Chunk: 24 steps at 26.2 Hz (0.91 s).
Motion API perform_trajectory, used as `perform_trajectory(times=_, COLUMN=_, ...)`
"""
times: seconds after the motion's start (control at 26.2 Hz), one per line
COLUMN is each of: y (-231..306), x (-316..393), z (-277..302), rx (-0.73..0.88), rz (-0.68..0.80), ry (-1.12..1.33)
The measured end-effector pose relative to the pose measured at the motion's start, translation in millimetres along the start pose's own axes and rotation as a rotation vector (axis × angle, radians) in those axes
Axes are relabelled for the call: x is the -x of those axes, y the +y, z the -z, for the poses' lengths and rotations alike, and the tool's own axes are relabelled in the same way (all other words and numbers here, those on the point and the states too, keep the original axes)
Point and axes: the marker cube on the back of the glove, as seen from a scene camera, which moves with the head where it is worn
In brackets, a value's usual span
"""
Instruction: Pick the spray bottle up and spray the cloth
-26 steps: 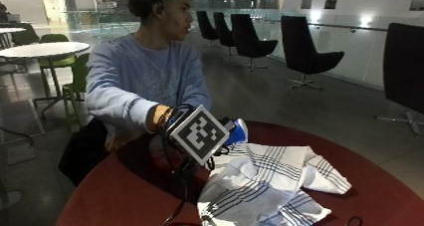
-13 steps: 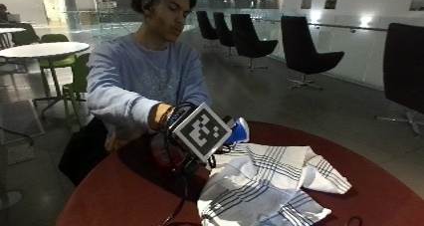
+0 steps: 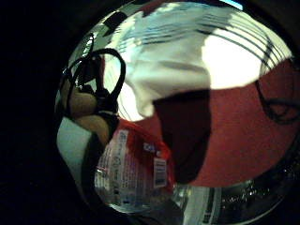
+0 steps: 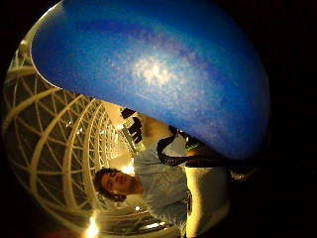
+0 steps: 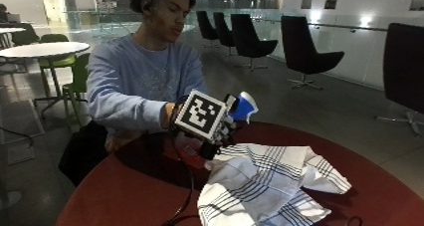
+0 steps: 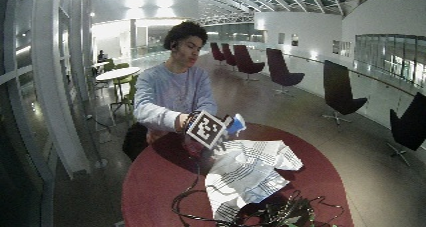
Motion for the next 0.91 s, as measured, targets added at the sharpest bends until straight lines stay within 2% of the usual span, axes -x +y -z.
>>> perform_trajectory(times=0.23, y=-2.1, x=50.5, z=-39.9, rx=-0.277, rz=0.316, ry=-0.193)
perform_trajectory(times=0.34, y=-7.5, x=71.3, z=-65.8, rx=-0.355, rz=0.419, ry=-0.282)
perform_trajectory(times=0.57, y=-21.1, x=111.4, z=-126.5, rx=-0.374, rz=0.547, ry=-0.363)
perform_trajectory(times=0.91, y=-44.0, x=140.7, z=-198.7, rx=-0.333, rz=0.633, ry=-0.356)
